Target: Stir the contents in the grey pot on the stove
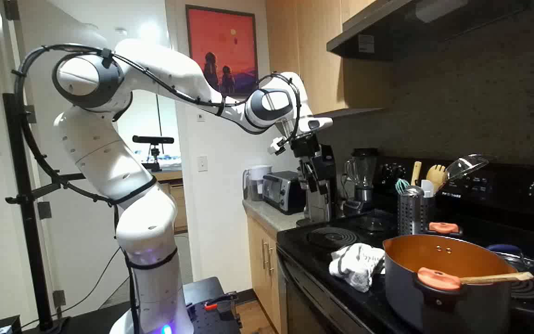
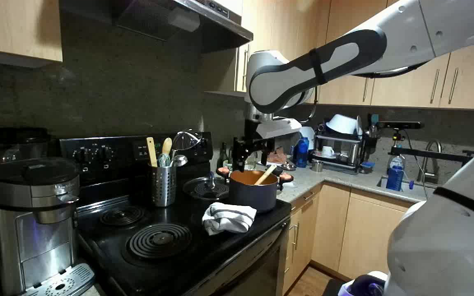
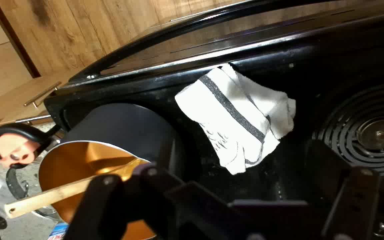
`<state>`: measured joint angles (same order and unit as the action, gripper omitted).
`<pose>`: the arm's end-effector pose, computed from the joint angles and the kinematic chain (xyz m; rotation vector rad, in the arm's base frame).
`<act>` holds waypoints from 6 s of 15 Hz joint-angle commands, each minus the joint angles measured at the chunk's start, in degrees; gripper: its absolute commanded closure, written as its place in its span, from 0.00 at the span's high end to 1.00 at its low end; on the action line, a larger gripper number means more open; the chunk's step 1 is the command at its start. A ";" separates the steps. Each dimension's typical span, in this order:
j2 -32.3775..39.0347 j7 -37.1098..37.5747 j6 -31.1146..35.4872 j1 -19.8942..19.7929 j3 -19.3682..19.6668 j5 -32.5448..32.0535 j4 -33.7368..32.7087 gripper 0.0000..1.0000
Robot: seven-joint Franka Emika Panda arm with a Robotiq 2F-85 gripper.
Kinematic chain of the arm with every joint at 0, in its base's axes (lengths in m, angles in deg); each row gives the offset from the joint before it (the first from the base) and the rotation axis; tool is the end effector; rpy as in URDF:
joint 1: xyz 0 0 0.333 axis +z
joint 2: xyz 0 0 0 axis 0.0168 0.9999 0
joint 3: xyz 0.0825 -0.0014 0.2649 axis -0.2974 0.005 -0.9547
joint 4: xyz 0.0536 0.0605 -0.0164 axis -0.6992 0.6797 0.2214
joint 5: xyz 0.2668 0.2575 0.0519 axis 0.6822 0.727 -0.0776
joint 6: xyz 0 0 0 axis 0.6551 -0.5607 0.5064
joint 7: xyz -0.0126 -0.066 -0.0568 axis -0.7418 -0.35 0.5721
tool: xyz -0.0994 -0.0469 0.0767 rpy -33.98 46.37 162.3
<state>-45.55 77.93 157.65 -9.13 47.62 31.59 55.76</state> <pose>0.4164 -0.0848 0.4535 2.9130 -0.4159 0.2858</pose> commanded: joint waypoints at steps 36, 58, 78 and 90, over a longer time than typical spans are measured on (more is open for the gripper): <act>21.76 2.98 1.63 -8.36 17.07 6.10 -21.83 1.00; 32.98 -13.93 0.22 -7.01 18.33 9.72 -34.21 1.00; 54.88 -15.48 -6.96 -19.90 17.02 29.93 -54.01 1.00; 57.86 -15.63 -5.71 -24.78 13.89 34.75 -60.17 0.52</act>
<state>12.67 63.03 153.17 -32.70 63.06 65.08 -3.09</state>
